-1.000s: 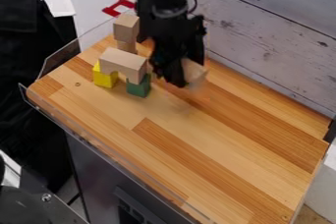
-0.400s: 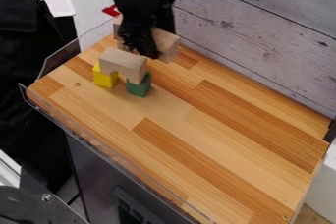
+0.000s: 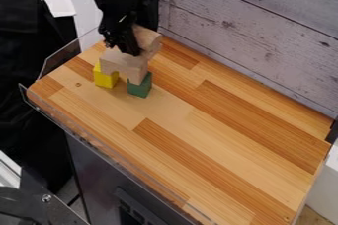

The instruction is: Put the rectangular block on top of the tower

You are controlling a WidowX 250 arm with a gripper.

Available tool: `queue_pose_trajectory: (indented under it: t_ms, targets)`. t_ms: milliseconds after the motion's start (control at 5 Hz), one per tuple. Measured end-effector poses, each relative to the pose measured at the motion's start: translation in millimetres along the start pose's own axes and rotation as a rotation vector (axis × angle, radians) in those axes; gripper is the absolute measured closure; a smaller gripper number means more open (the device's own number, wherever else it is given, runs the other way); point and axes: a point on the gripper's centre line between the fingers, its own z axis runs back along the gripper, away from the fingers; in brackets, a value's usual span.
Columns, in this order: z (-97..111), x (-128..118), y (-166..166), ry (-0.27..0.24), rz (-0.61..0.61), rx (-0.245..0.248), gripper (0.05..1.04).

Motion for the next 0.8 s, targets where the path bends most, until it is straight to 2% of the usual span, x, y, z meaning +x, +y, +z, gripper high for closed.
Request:
queue_pose_trajectory:
  t_ms: [200,400,800]
  targets:
    - [0.7,5.0,1.2,-0.01,0.008,0.001,0.473]
    - [1.2,13.5,0.2,-0.028,0.035,-0.017,0.473]
    - [-1.9,20.3,6.9,-0.03,0.08,-0.018,0.473]
